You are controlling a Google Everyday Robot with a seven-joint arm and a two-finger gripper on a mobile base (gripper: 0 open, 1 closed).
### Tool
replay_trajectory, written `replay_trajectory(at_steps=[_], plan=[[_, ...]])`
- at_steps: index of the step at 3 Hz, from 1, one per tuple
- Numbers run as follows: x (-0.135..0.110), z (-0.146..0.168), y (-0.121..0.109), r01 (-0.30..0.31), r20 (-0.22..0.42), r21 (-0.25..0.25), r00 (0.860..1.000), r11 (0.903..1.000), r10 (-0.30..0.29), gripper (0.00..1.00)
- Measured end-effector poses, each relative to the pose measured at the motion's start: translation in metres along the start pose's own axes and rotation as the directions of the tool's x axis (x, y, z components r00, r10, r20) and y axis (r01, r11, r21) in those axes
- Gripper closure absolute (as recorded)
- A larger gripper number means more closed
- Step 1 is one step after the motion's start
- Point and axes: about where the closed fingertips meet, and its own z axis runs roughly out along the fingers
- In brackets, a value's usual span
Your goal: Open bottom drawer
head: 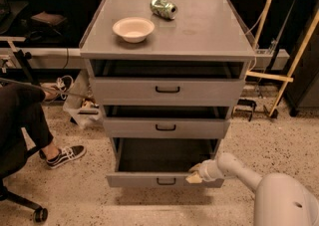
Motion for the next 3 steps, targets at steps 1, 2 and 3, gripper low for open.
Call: replay_trajectory(at_steps=[1,2,3], plan=[[-0.0019,-0.0021,0.0006,0.0,0.0,0.0,1.0,1.0,0.0,1.0],[0.0065,-0.0043,0.0093,-0.01,-0.001,0.0,1.0,0.9999,0.01,1.0],[0.0044,-0.0062,0.0099,-0.01,-0.001,0.0,1.0,0.9999,0.01,1.0]])
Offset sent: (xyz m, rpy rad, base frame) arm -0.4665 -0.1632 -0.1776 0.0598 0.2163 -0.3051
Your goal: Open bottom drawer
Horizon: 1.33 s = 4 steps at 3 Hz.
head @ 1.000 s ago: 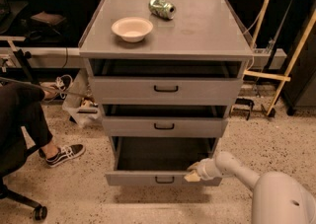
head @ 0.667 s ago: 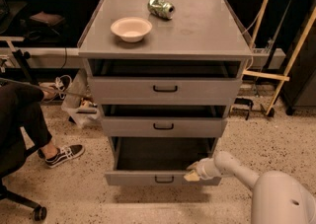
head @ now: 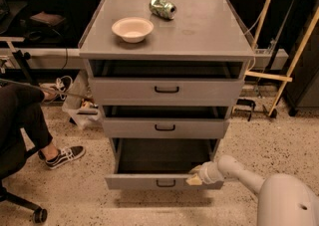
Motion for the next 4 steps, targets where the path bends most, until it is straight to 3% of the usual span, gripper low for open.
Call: replay_trajectory(at_steps=[4], plan=[[0.0138,-0.0061,0.0178,-0.023,-0.015,0.001,1.0,0.9997,0.023,1.0]])
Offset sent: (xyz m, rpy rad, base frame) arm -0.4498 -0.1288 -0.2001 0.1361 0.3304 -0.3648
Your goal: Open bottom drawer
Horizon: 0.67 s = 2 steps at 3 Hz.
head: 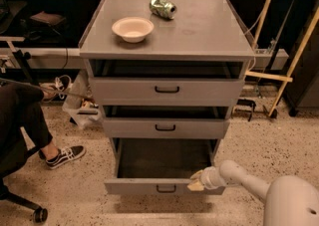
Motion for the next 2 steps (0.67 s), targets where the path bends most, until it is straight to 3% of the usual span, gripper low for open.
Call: replay_trajectory(at_steps=[2], plan=[[0.007,-0.0043,0.0098,-0.017,0.003,0.007,1.0,0.9998,0.017,1.0]])
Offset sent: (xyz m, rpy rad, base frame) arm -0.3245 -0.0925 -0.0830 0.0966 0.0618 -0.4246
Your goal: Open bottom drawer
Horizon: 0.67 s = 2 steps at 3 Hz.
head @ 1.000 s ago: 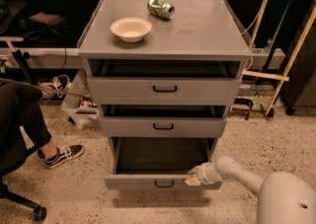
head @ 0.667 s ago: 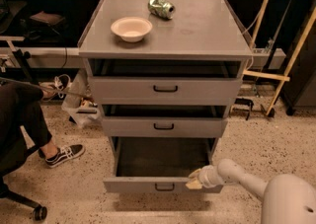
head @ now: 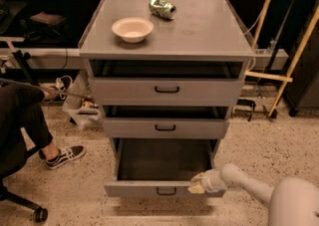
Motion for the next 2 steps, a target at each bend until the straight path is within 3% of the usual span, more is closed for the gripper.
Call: replay_trajectory(at_steps=[2], plan=[[0.0065,-0.0042,0.0102,-0.016,-0.002,0.003,1.0,0.9999,0.016,1.0]])
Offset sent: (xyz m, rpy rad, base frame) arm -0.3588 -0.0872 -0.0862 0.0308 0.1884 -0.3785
